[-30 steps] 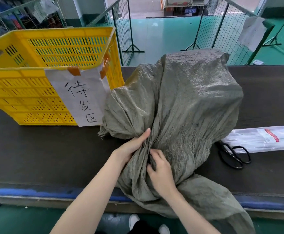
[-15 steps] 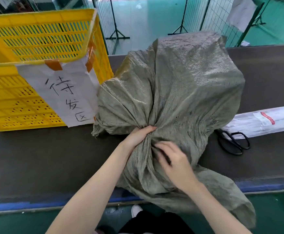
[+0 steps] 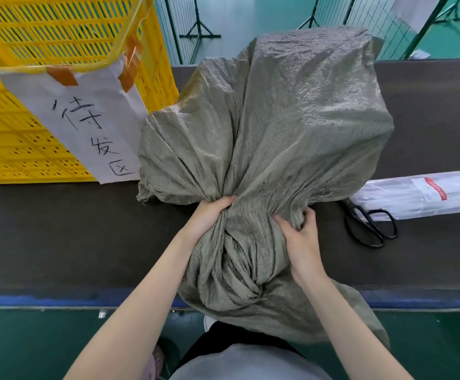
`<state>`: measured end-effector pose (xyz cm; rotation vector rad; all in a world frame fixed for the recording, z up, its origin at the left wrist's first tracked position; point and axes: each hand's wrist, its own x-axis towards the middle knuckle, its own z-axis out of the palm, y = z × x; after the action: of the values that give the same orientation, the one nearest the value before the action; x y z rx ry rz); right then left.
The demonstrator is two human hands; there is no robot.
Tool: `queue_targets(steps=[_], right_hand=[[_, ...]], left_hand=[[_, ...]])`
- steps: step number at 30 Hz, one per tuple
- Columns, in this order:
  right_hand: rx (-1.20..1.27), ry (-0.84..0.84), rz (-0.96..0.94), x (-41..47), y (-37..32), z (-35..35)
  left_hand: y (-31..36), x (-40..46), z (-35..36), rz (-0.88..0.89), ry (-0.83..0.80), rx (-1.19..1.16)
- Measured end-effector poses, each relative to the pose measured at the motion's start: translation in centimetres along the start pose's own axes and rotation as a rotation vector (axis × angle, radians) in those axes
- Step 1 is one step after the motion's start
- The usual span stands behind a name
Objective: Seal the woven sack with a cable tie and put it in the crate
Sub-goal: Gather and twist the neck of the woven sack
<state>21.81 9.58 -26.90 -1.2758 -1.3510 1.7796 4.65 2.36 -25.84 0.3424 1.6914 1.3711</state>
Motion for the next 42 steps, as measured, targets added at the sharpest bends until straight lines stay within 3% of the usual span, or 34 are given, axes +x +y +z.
queue_targets(steps=[8, 13, 19, 22, 25, 29, 32, 42], right_hand=[[-0.259, -0.157, -0.263, -2.7, -0.9, 3.6], [-0.536, -0.183, -0.431, -4.1, 0.9, 4.6], [-0.866, -0.187, -0.537, -4.8, 2.8, 3.8], [-0.785, -0.248, -0.543, -5.2, 2.4, 3.0], [-0.524, -0.287, -0.479, -5.1, 1.6, 1.7], [-0.193, -0.016, -0.326, -2.3, -1.2, -0.4], [0.046, 0.14, -0.104, 1.7, -3.3, -0.7], [0.007, 0.027, 0.064, 5.6, -5.3, -1.0]], left_hand=[[0.9, -1.8, 1.1, -0.065, -0.217, -0.089], [1.6, -1.5, 1.8, -0.074, -0.289, 0.192], [2.2, 0.1, 2.8, -0.161, -0.28, 0.333], [2.3, 0.5, 3.3, -0.125, -0.165, 0.421], [2.2, 0.8, 3.5, -0.118, -0.114, 0.474], [2.3, 1.1, 3.7, -0.062, -0.101, 0.491], [2.1, 1.5, 3.7, -0.053, -0.097, 0.485], [5.3, 3.4, 4.2, -0.048, -0.13, 0.708]])
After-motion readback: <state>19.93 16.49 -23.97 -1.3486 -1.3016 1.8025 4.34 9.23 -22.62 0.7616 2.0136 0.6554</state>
